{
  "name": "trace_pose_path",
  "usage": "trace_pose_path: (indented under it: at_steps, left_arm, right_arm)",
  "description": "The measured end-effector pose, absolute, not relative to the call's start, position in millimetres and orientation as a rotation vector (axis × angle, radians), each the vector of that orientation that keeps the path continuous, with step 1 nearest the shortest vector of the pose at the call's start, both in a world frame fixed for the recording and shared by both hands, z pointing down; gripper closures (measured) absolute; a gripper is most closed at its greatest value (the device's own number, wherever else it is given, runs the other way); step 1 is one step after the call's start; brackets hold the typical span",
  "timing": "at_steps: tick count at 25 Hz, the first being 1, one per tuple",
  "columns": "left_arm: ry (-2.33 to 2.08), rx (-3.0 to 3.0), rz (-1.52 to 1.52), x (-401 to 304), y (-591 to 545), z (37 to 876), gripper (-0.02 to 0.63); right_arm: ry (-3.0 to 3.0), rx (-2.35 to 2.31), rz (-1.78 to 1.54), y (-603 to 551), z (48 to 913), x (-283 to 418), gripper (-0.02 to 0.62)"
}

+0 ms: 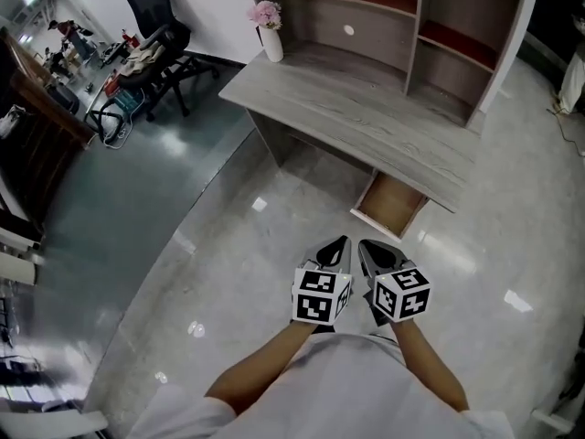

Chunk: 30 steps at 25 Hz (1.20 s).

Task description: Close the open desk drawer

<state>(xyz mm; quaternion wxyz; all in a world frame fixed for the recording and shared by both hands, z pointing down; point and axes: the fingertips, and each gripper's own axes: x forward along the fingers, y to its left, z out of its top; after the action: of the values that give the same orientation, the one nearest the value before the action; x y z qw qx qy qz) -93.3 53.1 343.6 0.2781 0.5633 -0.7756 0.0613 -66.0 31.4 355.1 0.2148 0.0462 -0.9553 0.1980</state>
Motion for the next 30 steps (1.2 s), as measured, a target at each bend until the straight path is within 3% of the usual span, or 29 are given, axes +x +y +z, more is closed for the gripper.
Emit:
trace_pose_path:
  at_steps: [9,30]
  left_arm:
    - [-1.901,1.692,0.187,-150.5,30.2,353.8,0.603]
    - [-1.529,1.954,0.359,-136.5,-27.8,409.7,0.603]
  right_arm:
    - [-2.626,0.398,0.631,12.6,360.5,-112.0,0.594]
    - [-2.585,0.919,1.205,-31.9,424.6,-78.0,0.594]
